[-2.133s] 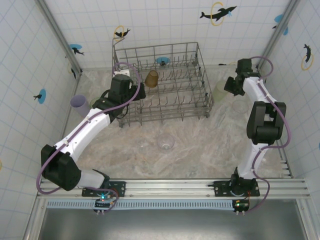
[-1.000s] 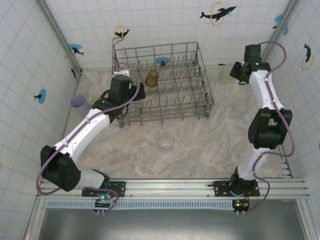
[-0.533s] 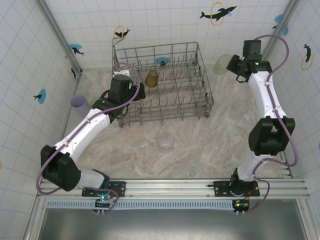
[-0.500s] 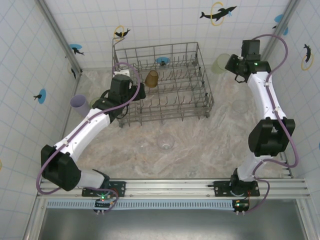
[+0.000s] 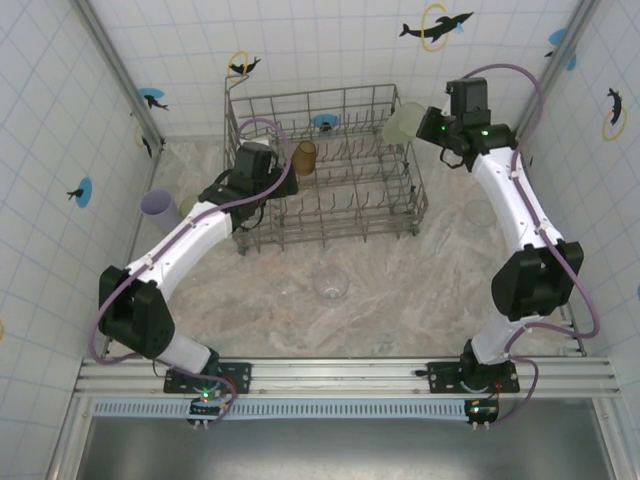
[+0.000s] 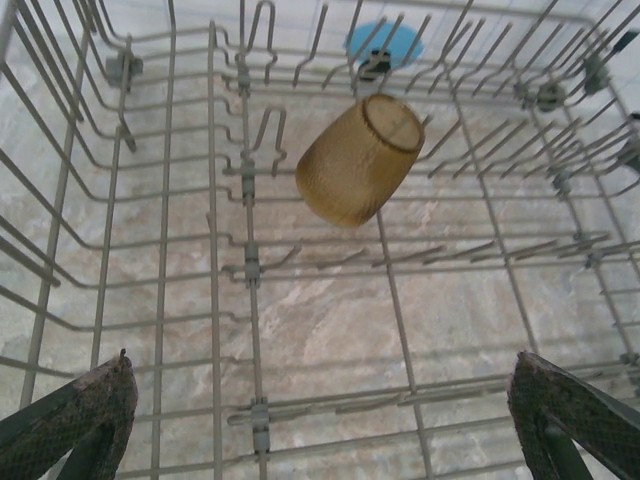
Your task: Load the cups into the dish rack
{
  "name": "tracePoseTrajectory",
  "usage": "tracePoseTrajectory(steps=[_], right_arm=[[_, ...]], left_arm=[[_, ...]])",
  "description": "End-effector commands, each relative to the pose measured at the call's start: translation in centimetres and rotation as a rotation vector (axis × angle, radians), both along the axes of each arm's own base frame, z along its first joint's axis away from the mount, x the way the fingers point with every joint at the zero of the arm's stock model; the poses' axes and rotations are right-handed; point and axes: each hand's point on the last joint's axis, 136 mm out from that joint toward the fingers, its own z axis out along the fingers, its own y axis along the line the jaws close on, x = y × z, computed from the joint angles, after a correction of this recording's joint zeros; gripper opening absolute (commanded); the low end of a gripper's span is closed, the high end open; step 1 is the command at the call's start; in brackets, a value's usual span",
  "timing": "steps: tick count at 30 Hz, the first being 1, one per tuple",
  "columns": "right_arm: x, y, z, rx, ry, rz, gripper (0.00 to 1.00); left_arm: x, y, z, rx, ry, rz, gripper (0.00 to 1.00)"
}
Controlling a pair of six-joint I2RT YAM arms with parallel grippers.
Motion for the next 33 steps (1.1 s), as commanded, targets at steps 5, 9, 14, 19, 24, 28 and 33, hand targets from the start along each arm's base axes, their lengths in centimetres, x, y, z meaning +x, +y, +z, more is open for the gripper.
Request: tracePoseTrajectory(steps=[5,9,14,19,24,28,33], right_arm=[[-1.1,3.6,0.2,0.077,-0.052,0.086,0.0],[-1.6,5.0,-0.5,0.112,-0.054,0.122,0.0],[-2.4,7.1,-1.9,0.174,-0.046,0.182,0.0],[-3.3,8.3,-3.1,0.256,-0.059,0.239,0.0],[-4.4,8.9,-2.4,0.321,-0.116,0.279,0.0],[-4.8,9.4,-2.2,0.345,-0.119,0.308,0.0],[-4.7,9.7,-2.2,0.369,-0.117,0.314,0.0]], left_arm=[[0.7,-0.9,-0.1,-0.043,0.037,0.001,0.98],[1.5,-0.7,-0.2,-0.096,0.049,0.016,0.97],[2.8,0.2,0.2,-0.229,0.059,0.028,0.97],[3.6,0.0,0.4,-0.481,0.052,-0.057,0.97],[4.2,0.3,1.2,-0.642,0.065,-0.078,0.97],[4.3,0.0,2.3,-0.659,0.049,-0.099,0.97],[4.8,-0.2,3.7,-0.675,0.027,-0.108,0.98]])
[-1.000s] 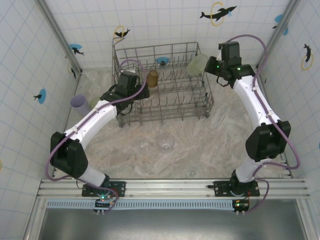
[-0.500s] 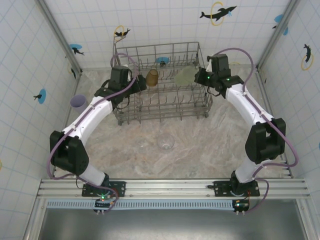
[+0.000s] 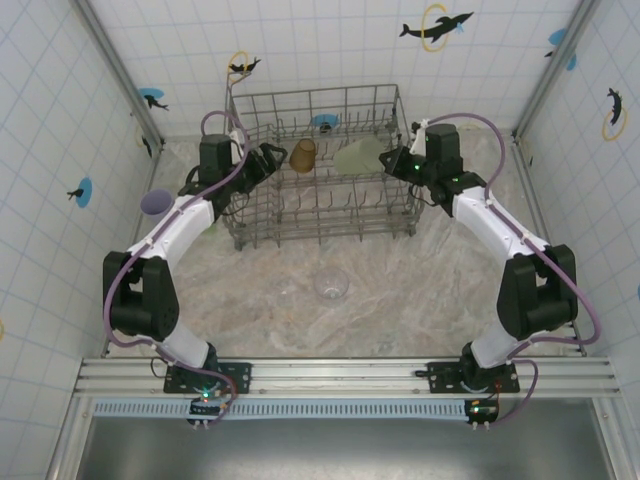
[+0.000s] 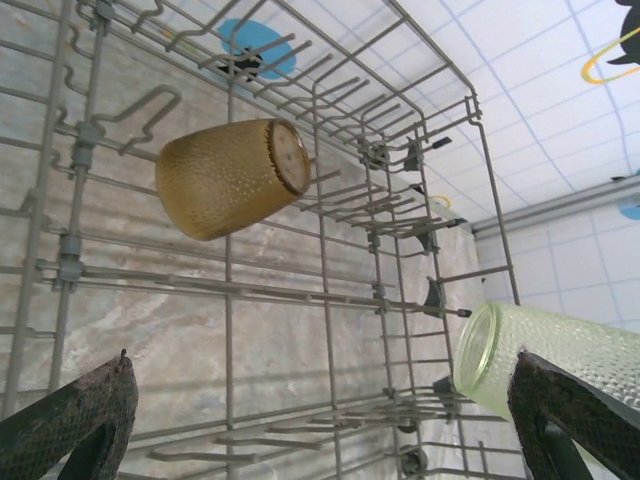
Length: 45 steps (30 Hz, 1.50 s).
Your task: Load the cups into the dish rack
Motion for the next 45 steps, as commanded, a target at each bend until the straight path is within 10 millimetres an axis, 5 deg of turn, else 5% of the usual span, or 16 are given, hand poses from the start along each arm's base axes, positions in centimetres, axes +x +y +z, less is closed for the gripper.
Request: tracePoseTrajectory(steps=[1,8,20,45], right_arm=[[-0.4,0.6,3.4,0.07,-0.092,0.022,0.0],[-1.1,1.6,5.3,0.139,-0.149,0.084,0.0],[-0.6,2.1,5.3,0.342,-0.166,0.121,0.0],[0.1,4.6,5.7,0.541,-0.208,0.14,0.0]], left_arm=[[0.8,-0.8,3.5,-0.062,-0.069,-0.027,0.98],[2.0,-2.0,5.6,-0.136,-0.104,-0.067,0.98],[4.1,-3.8,7.0,-0.314,-0.106,-0.106,0.97],[2.2,-6.8,8.2,-0.608,-0.065,-0.172,0.98]])
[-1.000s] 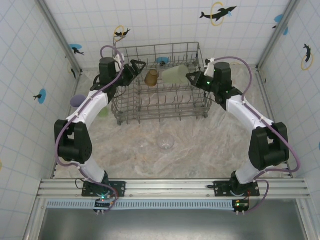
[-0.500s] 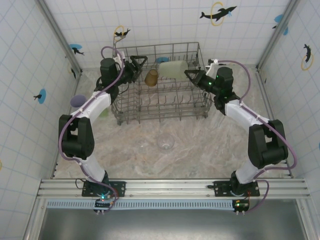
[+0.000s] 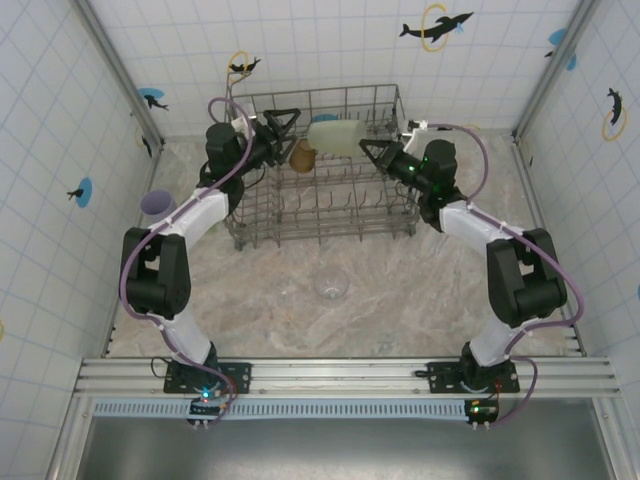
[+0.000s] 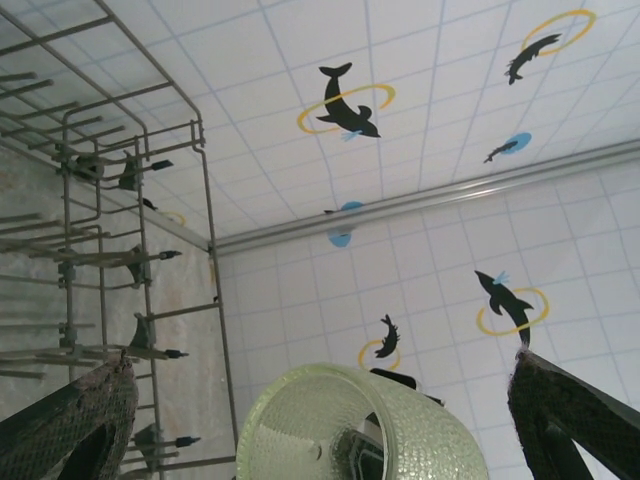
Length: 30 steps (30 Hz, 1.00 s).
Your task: Load the cups into the dish rack
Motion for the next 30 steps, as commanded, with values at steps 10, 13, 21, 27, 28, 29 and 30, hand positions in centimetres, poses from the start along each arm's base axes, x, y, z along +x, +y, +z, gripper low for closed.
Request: tracePoseTrajectory(steps=[10,13,21,27,28,29,30], right_arm=[[0.3,1.5,1.4,0.096,-0.06,0.028,0.0],[0.3,1.7,1.4,0.103,-0.057,0.031,0.0],[0.4,1.8,1.9,0.106,-0.063,0.027,0.0],[0.5,2.2,1.5,0.123,-0.052,0.034,0.0],[0.5,2.3,1.5,0.128,-0.051,0.038,0.0],[0.5,2.4,1.6,0.132,-0.053,0.041,0.0],[0.5,2.5,1.7,0.136,-0.056,0.043,0.0]], left_arm=[[-1.1,-2.0,0.4,-0.079,0.008,-0.096,0.98],[-1.4,-2.4,0.4,-0.08,0.006,-0.108,0.98],[-1.8,-3.2,0.6,-0.087,0.006,-0.129,0.98],[-2.1,-3.7,0.7,-0.091,0.005,-0.142,0.97],[-2.1,-3.8,0.7,-0.093,0.006,-0.142,0.97],[-2.2,-3.8,0.7,-0.093,0.004,-0.144,0.98],[-2.1,-3.9,0.6,-0.093,0.007,-0.143,0.97]])
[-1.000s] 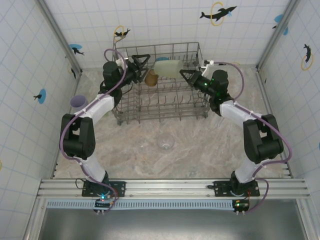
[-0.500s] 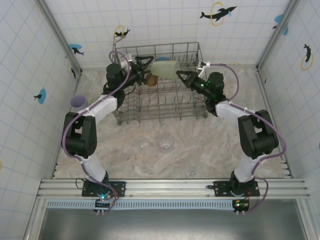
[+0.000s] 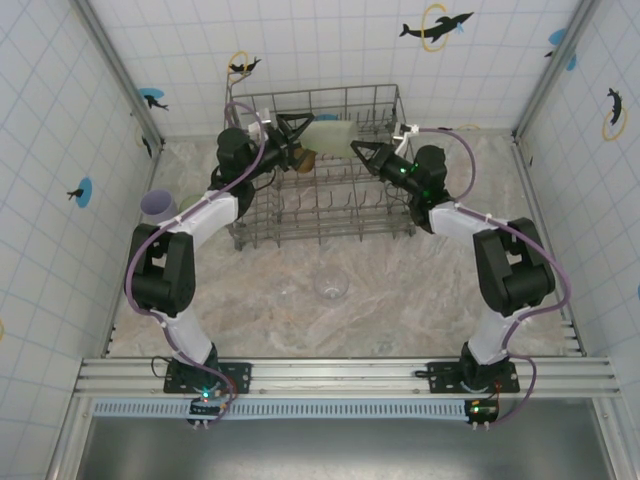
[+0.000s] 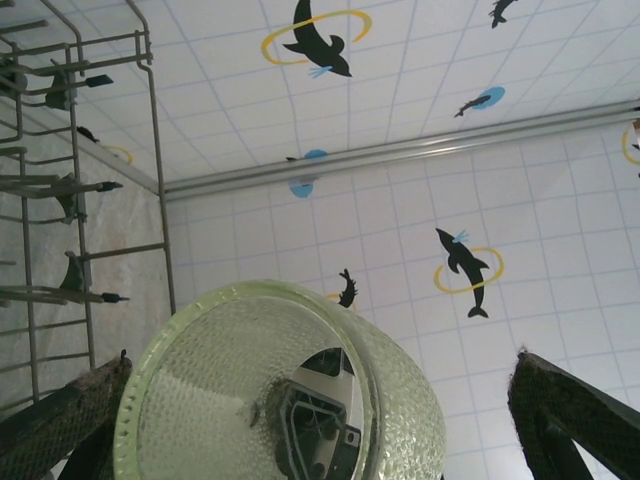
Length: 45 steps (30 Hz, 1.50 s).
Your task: Load the cups into the dish rack
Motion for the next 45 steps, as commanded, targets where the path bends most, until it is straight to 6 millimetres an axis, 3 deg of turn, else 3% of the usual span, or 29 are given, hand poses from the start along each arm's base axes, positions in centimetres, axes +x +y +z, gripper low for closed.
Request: tracePoseTrajectory(steps=[1,5,17,21,24,25,29,32,38,45], right_arm=[[0.1,0.6,2.8,0.054,-0.086,0.01,0.0],[0.2,0.8,2.8,0.055,-0.087,0.017,0.0],[0.3,2.1,2.8,0.078,-0.074,0.061,0.0],[0.4,2.3,2.7,0.069,-0.072,0.063,0.0],[0.4,2.1,2.4,0.047,-0.064,0.057,0.08],[0.3,2.1,2.3,0.036,-0.061,0.056,0.16],[0.3,1.6,1.7,0.011,-0.02,0.039,0.48],[-0.3,1.1,1.7,0.008,-0.011,0.036,0.59],[-1.4,0.0,1.3,-0.11,-0.007,0.004,0.64],[-2.7,-1.9,-0.3,-0.313,0.013,-0.07,0.72]], left_arm=[[-0.2,-0.6,0.4,-0.016,-0.028,-0.024,0.97],[-0.1,-0.6,0.4,-0.028,-0.027,-0.023,0.95],[0.1,-0.8,0.0,-0.044,-0.026,-0.029,0.69],[0.2,-0.9,0.2,-0.046,-0.038,-0.032,0.35],[0.2,-0.9,0.2,-0.048,-0.043,-0.031,0.07],[0.3,-0.9,0.2,-0.048,-0.043,-0.031,0.0],[0.5,-0.9,0.4,-0.039,-0.055,-0.027,0.0],[1.0,-1.0,1.0,-0.009,-0.082,-0.016,0.0],[2.3,-0.8,1.6,0.112,-0.147,0.051,0.0],[4.0,-0.5,0.3,0.257,-0.161,0.115,0.0]])
